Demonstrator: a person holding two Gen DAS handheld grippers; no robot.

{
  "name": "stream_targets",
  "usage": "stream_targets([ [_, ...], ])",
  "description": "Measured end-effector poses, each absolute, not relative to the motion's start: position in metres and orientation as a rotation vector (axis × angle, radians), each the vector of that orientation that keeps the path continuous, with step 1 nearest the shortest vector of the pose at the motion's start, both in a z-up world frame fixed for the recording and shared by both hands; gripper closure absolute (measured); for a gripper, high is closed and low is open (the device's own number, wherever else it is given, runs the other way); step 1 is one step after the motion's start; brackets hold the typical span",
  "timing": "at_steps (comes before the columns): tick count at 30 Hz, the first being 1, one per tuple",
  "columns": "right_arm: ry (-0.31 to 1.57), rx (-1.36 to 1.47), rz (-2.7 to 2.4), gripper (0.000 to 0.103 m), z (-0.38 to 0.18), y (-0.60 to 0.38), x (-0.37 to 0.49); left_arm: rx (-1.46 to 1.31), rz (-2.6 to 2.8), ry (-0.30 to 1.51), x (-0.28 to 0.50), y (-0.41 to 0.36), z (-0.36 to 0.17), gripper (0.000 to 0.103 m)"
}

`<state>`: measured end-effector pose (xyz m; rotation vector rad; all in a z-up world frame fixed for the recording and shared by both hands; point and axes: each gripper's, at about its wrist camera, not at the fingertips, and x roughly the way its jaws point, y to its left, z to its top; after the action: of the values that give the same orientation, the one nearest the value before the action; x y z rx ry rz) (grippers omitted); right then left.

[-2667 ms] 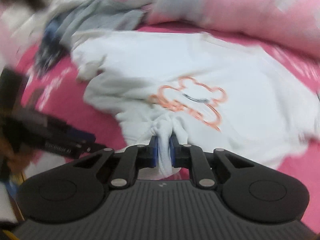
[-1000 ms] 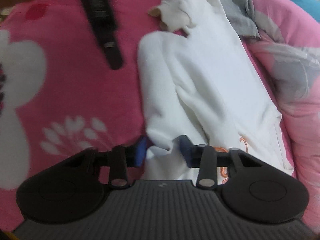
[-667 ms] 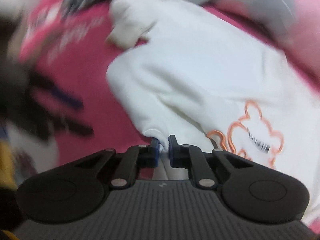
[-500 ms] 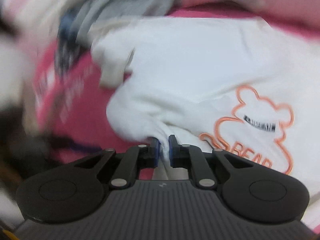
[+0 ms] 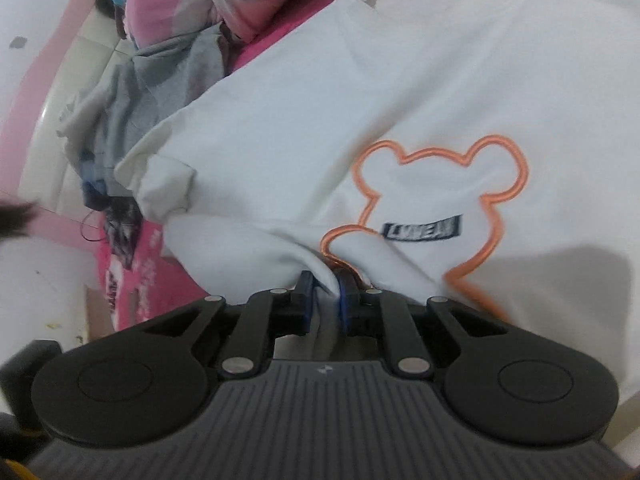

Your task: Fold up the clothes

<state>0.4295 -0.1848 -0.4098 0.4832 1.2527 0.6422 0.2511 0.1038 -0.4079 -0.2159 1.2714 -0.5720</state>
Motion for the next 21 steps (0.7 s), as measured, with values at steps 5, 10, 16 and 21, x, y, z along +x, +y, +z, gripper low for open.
stream_targets([
  [5,1.235,0.382,0.676,0.092,-0.408,-0.182,0.432,-0.287,-0.539,1.284,0.257,0.101,-0.413,0.038],
  [10,1.241,0.353,0.681,0.090,-0.405,-0.184,0.434,-0.142,-0.607,1.218,0.256,0.076,-0.413,0.038],
  [16,1.252,0.389,0.661,0.088,-0.404,-0.191,0.433,0.000,-0.653,1.143,0.247,0.055,-0.410,0.037],
  [21,1.265,0.381,0.616,0.082,-0.392,-0.191,0.430,-0.003,-0.623,1.108,0.248,0.053,-0.408,0.047],
])
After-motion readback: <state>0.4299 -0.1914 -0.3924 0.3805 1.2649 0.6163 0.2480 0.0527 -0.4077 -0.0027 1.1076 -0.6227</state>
